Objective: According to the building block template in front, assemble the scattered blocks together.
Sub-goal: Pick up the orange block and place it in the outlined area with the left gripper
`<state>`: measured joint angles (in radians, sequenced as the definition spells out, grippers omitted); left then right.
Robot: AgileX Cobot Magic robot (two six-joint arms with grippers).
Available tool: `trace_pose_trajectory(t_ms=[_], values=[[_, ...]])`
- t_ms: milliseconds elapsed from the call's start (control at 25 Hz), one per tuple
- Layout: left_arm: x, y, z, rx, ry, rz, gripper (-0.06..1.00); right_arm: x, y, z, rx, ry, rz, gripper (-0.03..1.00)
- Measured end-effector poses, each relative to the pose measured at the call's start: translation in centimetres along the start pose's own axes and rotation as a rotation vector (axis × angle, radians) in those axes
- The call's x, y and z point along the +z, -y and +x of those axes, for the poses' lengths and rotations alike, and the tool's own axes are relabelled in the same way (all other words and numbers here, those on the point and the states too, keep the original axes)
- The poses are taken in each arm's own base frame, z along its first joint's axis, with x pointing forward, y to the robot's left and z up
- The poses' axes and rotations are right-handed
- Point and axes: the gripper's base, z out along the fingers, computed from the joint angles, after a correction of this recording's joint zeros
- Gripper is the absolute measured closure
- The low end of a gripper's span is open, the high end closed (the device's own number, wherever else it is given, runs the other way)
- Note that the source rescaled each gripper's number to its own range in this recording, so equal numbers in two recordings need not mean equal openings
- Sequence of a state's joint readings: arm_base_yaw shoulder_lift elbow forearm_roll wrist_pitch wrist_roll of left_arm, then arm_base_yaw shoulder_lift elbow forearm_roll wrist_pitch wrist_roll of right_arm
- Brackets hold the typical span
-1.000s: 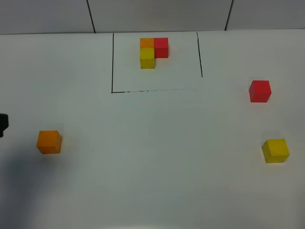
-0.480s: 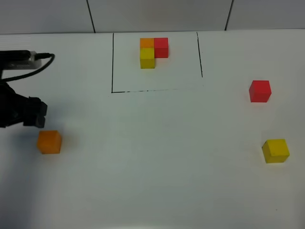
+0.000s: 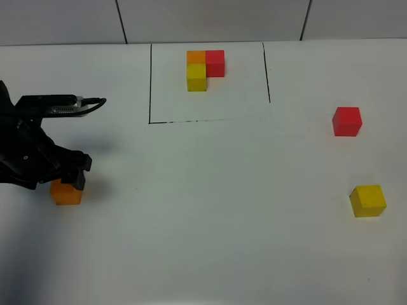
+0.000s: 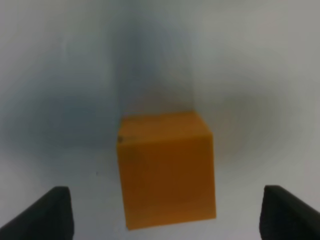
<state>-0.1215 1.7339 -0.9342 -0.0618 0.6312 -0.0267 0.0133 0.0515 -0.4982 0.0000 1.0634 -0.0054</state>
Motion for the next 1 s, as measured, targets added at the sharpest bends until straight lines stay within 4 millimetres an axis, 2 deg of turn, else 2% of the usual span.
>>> trace_pose_trajectory(t_ms=[320, 400, 480, 520, 640, 840, 1000], values=[[2.2, -0.1, -0.3, -0.053, -0.032, -0.005, 0.24, 0.0, 0.0, 0.0, 0.000, 0.000, 0.000, 0.24], [2.9, -0.1, -0.2, -0.062, -0.056, -0.008, 0.27, 0.0, 0.0, 0.0, 0.000, 0.000, 0.000, 0.24], [3.3, -0.1, -0.2, -0.063, -0.071, -0.010, 0.38, 0.0, 0.0, 0.0, 0.005, 0.000, 0.000, 0.24], [3.3, -0.1, -0.2, -0.065, -0.072, -0.010, 0.48, 0.0, 0.0, 0.0, 0.000, 0.000, 0.000, 0.24], [3.3, -0.1, -0.2, -0.066, -0.072, -0.010, 0.94, 0.0, 0.0, 0.0, -0.001, 0.000, 0.000, 0.24], [3.2, -0.1, -0.2, -0.019, -0.081, -0.009, 0.93, 0.0, 0.0, 0.0, 0.002, 0.000, -0.005, 0.24], [2.2, 0.9, -1.2, 0.183, -0.081, -0.006, 0.93, 0.0, -0.1, 0.0, 0.003, 0.000, -0.006, 0.24]])
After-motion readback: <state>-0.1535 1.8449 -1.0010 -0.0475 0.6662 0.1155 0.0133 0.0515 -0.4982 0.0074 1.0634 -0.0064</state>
